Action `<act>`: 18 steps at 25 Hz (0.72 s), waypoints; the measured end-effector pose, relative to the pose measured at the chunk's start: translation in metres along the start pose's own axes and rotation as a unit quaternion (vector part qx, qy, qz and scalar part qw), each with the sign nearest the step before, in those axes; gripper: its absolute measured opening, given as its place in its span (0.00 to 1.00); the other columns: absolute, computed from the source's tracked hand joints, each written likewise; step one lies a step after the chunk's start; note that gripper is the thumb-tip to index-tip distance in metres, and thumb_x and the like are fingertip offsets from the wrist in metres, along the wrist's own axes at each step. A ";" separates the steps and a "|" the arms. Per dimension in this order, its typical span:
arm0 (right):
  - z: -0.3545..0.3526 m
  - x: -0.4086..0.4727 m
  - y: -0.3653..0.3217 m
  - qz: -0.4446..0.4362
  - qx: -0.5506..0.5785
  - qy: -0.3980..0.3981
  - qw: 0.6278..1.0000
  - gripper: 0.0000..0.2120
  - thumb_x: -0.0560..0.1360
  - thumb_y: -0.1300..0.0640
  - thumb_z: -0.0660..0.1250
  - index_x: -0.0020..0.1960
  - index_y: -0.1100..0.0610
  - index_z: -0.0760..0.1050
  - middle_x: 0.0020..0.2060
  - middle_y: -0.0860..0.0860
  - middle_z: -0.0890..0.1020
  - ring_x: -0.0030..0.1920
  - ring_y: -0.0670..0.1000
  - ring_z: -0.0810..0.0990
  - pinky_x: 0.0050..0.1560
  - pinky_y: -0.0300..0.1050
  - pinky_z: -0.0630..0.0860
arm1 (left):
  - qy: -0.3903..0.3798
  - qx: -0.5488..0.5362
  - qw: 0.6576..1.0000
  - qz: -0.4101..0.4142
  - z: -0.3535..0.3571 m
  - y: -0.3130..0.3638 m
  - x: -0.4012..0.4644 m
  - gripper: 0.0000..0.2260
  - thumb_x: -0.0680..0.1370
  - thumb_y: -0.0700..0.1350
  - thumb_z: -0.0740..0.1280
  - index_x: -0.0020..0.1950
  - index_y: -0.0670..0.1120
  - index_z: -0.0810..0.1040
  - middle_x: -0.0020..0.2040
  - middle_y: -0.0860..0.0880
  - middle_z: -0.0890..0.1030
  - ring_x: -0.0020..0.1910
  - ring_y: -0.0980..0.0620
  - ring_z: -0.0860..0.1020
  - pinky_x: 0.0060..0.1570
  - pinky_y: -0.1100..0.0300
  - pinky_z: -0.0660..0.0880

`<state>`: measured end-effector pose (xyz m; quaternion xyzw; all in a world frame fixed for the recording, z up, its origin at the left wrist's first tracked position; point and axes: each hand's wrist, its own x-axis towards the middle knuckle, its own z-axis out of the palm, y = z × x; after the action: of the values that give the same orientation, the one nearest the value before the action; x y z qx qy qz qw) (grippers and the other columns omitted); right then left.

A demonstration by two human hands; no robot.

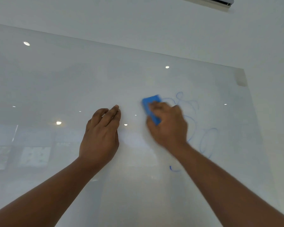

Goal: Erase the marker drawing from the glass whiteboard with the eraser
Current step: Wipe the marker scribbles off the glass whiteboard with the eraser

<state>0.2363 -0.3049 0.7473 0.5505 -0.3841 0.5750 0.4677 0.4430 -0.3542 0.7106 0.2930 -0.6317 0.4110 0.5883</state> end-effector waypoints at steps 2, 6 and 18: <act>-0.008 0.020 0.013 0.146 0.007 0.036 0.989 0.18 0.76 0.48 0.68 0.66 0.46 0.78 0.65 0.42 0.79 0.58 0.57 0.74 0.51 0.51 0.78 | -0.006 0.002 1.000 -0.005 -0.001 0.001 0.001 0.24 0.74 0.37 0.58 0.70 0.40 0.73 0.72 0.46 0.73 0.67 0.42 0.67 0.62 0.44 0.72; 0.002 0.005 0.007 0.014 0.009 0.007 1.000 0.18 0.74 0.45 0.66 0.63 0.44 0.79 0.62 0.40 0.80 0.54 0.55 0.74 0.44 0.46 0.74 | -0.005 -0.003 1.000 0.006 -0.002 0.002 0.002 0.23 0.74 0.34 0.58 0.68 0.37 0.74 0.69 0.43 0.75 0.66 0.39 0.69 0.61 0.42 0.74; -0.017 0.031 0.057 0.124 0.010 0.060 0.990 0.17 0.74 0.46 0.67 0.62 0.46 0.80 0.58 0.42 0.80 0.55 0.54 0.74 0.45 0.41 0.69 | -0.031 -0.080 0.996 -0.001 0.015 0.047 0.035 0.30 0.66 0.21 0.61 0.67 0.33 0.74 0.70 0.39 0.73 0.72 0.40 0.67 0.69 0.52 0.64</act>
<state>0.1780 -0.3003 0.7810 0.4680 -0.4148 0.6645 0.4092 0.3903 -0.3394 0.7374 0.2585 -0.6802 0.3493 0.5903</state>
